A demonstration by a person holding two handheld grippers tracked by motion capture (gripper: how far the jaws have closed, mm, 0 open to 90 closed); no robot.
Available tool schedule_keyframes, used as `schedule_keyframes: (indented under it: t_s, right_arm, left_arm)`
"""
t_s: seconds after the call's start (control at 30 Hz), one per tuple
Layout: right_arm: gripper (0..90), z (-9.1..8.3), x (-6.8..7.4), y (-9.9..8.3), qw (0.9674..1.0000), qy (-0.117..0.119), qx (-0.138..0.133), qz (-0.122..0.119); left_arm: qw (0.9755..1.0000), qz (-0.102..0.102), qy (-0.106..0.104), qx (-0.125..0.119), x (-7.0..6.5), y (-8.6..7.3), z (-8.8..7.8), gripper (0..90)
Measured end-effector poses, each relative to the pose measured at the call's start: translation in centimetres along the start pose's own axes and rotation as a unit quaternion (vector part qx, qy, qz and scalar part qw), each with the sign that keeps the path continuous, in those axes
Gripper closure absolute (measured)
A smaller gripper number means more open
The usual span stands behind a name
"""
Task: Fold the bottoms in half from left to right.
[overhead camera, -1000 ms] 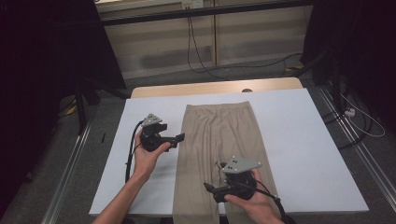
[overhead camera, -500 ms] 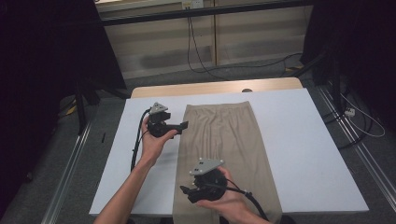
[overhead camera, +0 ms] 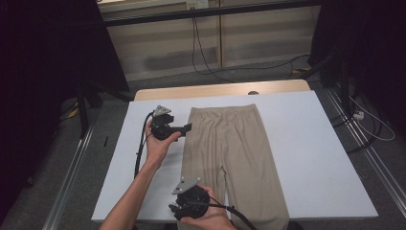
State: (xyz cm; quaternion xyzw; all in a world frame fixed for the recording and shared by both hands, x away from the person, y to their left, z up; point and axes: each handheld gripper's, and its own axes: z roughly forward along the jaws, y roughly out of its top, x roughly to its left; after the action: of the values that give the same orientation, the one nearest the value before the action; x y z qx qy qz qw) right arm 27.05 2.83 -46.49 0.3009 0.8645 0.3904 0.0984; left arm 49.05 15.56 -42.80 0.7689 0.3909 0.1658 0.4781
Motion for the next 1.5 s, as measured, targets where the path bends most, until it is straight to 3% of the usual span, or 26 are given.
schedule_keyframes:
  t_s: [0.03, 0.17, 0.27, 0.33, 0.37, 0.43, 0.6, 0.63, 0.67, 0.73, 0.8, 0.87, 0.9, 0.97, 1.0, 1.13, 1.17, 1.27, 1.3, 1.37, 1.4, 1.47, 1.5]
  right_arm:
    - [41.1, 0.2, 0.8, -0.3, 0.9993, -0.027, -0.002, -0.026]
    - [47.5, 0.1, 1.2, -0.4, 0.9989, -0.038, 0.0, -0.028]
    - [71.0, -0.2, 1.5, -0.5, 0.9987, -0.042, 0.005, -0.028]
    - [76.0, -0.3, 1.6, -0.5, 0.9985, -0.047, 0.003, -0.03]
    - [89.3, -0.6, 1.3, -0.7, 0.9985, -0.051, 0.002, -0.017]
    - [89.4, -0.7, 1.1, -0.8, 0.9987, -0.05, 0.001, -0.013]
    - [89.3, -1.6, 0.5, -1.0, 0.9974, -0.072, 0.005, 0.001]
    - [78.8, -1.9, 0.1, -1.3, 0.9966, -0.082, 0.001, 0.004]
    - [78.8, -1.9, 0.1, -1.3, 0.9966, -0.082, 0.001, 0.004]
    - [68.2, -1.8, -0.2, -1.5, 0.9962, -0.087, -0.002, 0.008]
    - [65.5, -1.7, -0.4, -1.5, 0.9969, -0.078, -0.002, 0.012]
    - [67.1, -1.6, -0.2, -1.5, 0.9968, -0.08, -0.003, 0.008]
    - [76.5, -1.5, 0.0, -1.3, 0.9975, -0.07, 0.002, -0.001]
    - [79.6, -1.5, 0.1, -1.2, 0.9978, -0.065, 0.006, -0.006]
    - [87.4, -1.4, 0.1, -1.1, 0.998, -0.062, 0.011, -0.006]
    - [88.5, -1.4, 0.1, -1.2, 0.9979, -0.065, 0.007, -0.003]
    - [88.6, -1.5, 0.1, -1.3, 0.9979, -0.065, 0.005, -0.003]
    - [88.7, -1.5, 0.1, -1.4, 0.9979, -0.065, 0.002, 0.001]
    - [88.6, -1.5, 0.0, -1.3, 0.9982, -0.059, 0.004, 0.003]
    - [88.6, -1.5, -0.1, -1.3, 0.9983, -0.058, 0.004, 0.001]
    - [88.6, -1.5, -0.1, -1.3, 0.9983, -0.058, 0.004, 0.001]
    - [88.6, -1.5, -0.2, -1.3, 0.9985, -0.054, 0.002, 0.004]
    - [88.6, -1.5, -0.2, -1.3, 0.9985, -0.054, 0.002, 0.004]
  left_arm:
    - [1.0, 0.001, 0.003, -0.002, 0.0, 0.0, 0.0, 10.2]
    - [1.0, -0.001, 0.004, 0.001, 0.0, -0.1, -0.1, 10.3]
    - [1.0, 0.002, 0.003, 0.001, 0.0, 0.0, -0.3, 10.3]
    - [1.0, 0.001, 0.004, 0.001, 0.0, 0.0, -0.3, 10.3]
    - [1.0, 0.0, 0.006, 0.0, 0.1, 0.1, -0.2, 10.3]
    - [1.0, -0.003, 0.006, -0.001, 0.1, 0.0, -0.2, 10.3]
    - [0.9999, -0.007, 0.009, 0.0, 0.4, -0.1, 0.2, 10.5]
    - [0.9999, -0.007, 0.009, -0.001, 0.4, -0.1, 0.5, 10.8]
    - [0.9999, -0.007, 0.009, -0.001, 0.4, -0.1, 0.5, 11.1]
    - [0.9999, -0.007, 0.011, 0.001, 0.6, -0.1, 0.8, 11.2]
    - [0.9999, -0.01, 0.01, 0.004, 0.7, 0.0, 1.2, 11.2]
    - [0.9999, -0.011, 0.011, 0.002, 0.8, 0.2, 1.8, 11.7]
    - [0.9998, -0.013, 0.012, 0.005, 0.9, 0.3, 2.0, 12.7]
    - [0.9997, -0.018, 0.016, 0.005, 1.2, 0.6, 2.5, 13.7]
    - [0.9996, -0.02, 0.015, -0.008, 1.2, 0.9, 2.9, 20.5]
    - [0.9997, -0.014, 0.02, 0.011, 1.5, 1.6, 4.0, 26.0]
    - [0.9995, -0.024, 0.013, 0.016, 2.0, 2.0, 4.9, 32.9]
    - [0.9991, -0.029, 0.009, 0.031, 2.5, 2.3, 5.9, 41.7]
    - [0.998, -0.053, 0.0, 0.036, 3.0, 2.4, 6.9, 42.6]
    - [0.9978, -0.056, -0.002, 0.034, 3.1, 2.6, 7.3, 48.8]
    - [0.9984, -0.043, 0.003, 0.037, 3.1, 2.8, 7.7, 48.8]
    - [0.9979, -0.039, 0.014, 0.05, 3.4, 3.0, 8.4, 54.2]
    - [0.9969, -0.059, 0.016, 0.05, 4.0, 3.0, 8.8, 57.3]
